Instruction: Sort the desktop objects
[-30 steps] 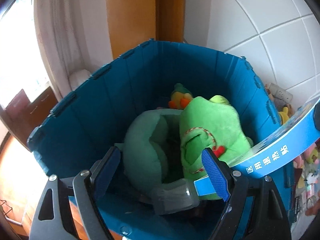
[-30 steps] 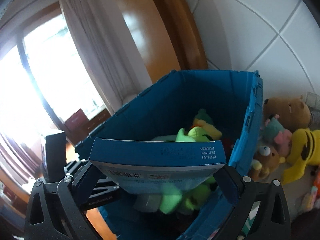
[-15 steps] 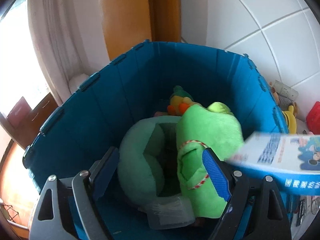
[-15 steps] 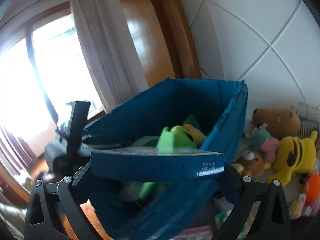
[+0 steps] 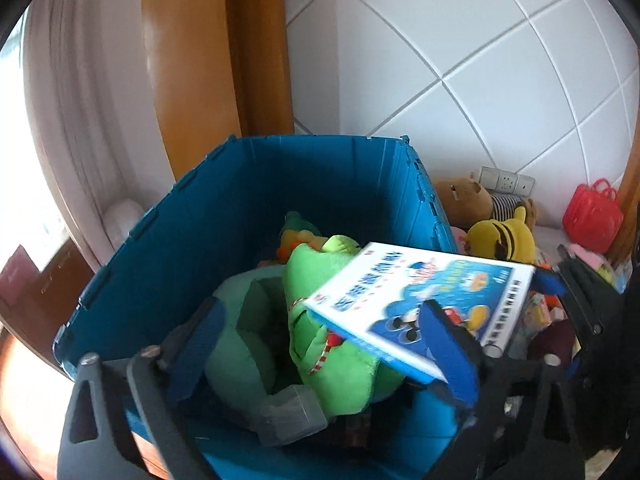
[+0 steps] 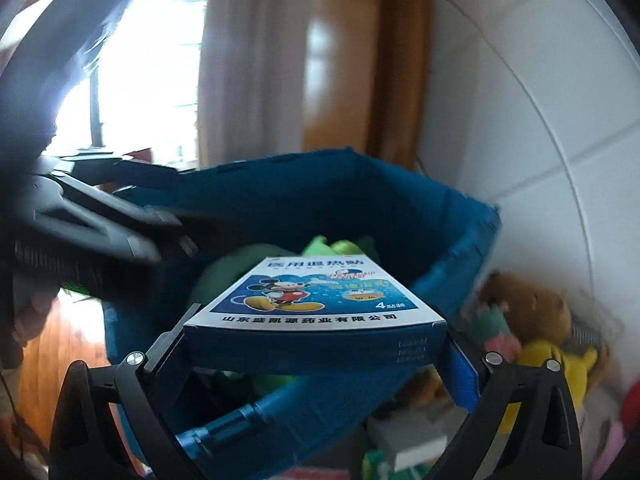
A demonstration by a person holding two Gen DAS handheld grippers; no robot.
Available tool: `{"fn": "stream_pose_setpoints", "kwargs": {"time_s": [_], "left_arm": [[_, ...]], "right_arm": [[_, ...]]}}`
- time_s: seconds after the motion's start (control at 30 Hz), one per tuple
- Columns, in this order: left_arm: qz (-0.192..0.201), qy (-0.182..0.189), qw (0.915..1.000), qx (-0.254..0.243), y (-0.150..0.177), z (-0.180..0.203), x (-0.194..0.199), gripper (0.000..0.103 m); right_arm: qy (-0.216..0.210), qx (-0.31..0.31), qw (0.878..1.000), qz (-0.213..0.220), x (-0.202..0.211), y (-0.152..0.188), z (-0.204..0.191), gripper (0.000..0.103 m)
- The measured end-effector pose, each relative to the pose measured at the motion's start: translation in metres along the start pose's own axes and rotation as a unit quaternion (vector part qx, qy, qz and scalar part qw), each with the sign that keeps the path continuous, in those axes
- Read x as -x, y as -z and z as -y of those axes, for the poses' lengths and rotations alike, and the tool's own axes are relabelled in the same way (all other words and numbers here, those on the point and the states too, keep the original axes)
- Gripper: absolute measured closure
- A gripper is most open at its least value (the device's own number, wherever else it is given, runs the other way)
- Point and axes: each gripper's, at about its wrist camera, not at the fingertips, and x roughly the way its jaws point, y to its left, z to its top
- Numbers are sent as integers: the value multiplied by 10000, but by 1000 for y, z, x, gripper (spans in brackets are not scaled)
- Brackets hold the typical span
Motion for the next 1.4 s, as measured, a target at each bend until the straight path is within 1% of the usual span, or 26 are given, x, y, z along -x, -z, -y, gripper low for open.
{"fn": "stream_pose_setpoints", "kwargs": {"time_s": [0.07,0.13,0.2,0.27,0.33,0.37,0.47,0.53,0.57,0.6,0.63,0.7,0.8,0.87,0.93,0.97,1.0,1.03,1.07,1.1,1.13,1.17,1.2,1.27,1.33,1.4], "left_arm": [[-93,61,9999,-102,0,5,-5,2],[-168,97,9996,-199,1,11,-10,2],[-185,-48,9992,-351,1,18,-16,2],[-239,-314,9980,-502,0,23,-26,2],[-302,-196,9984,-434,0,21,-28,2],[-310,-86,9987,-388,-1,20,-27,2],[-142,465,9984,-280,-2,18,-12,2],[-175,633,9974,-305,-1,19,-12,2],[-215,777,9963,-288,0,19,-12,2],[-307,1059,9937,-203,0,16,-13,2],[-374,1224,9916,-167,1,15,-13,2],[-404,1053,9931,-321,5,20,-14,1],[-473,945,9930,-534,11,27,-21,0],[-472,816,9936,-619,15,32,-25,0],[-478,709,9944,-616,18,34,-28,0],[-455,534,9957,-607,19,33,-31,0],[-396,121,9973,-603,19,31,-35,0],[-333,-441,9968,-572,19,26,-42,0],[-347,-1022,9932,-427,18,15,-51,4],[-556,-886,9944,-155,16,0,-60,8],[-745,-705,9946,146,15,-15,-66,11],[-828,-544,9943,392,16,-26,-68,12],[-769,-632,9944,344,16,-26,-66,12],[-690,-670,9952,193,17,-23,-62,12],[-649,-594,9960,167,18,-19,-57,11],[-608,-530,9966,138,20,-15,-52,10]], "right_arm": [[-60,221,9997,44,-3,-2,-5,0],[-30,387,9992,20,-6,-1,-9,0],[1,552,9985,-3,-8,0,-13,0],[31,717,9974,-27,-11,2,-17,0],[80,894,9960,-28,-12,3,-21,0],[110,984,9951,-19,-13,5,-24,0],[-76,762,9971,39,-16,4,-13,0],[-283,561,9980,116,-15,3,-4,0],[-389,461,9981,153,-15,3,1,0],[-539,400,9976,177,-16,4,3,0],[-614,394,9970,252,-16,6,5,0],[-714,369,9961,350,-17,8,6,0],[-818,398,9951,381,-14,9,3,1],[-617,510,9964,291,-18,10,-3,1],[-460,479,9974,291,-18,16,-7,1],[-376,435,9978,324,-15,20,-8,1],[-297,393,9981,359,-13,24,-9,1],[-360,373,9976,469,-6,27,-11,0],[-423,354,9968,580,1,31,-12,0],[-469,351,9957,722,7,33,-10,0],[-428,354,9952,804,17,36,-10,0],[-385,354,9947,884,27,39,-9,0],[-310,267,9952,883,32,41,-4,0],[-232,30,9957,902,34,41,7,0],[-146,-202,9955,915,36,41,17,0],[-43,-274,9954,918,38,40,19,0]]}}
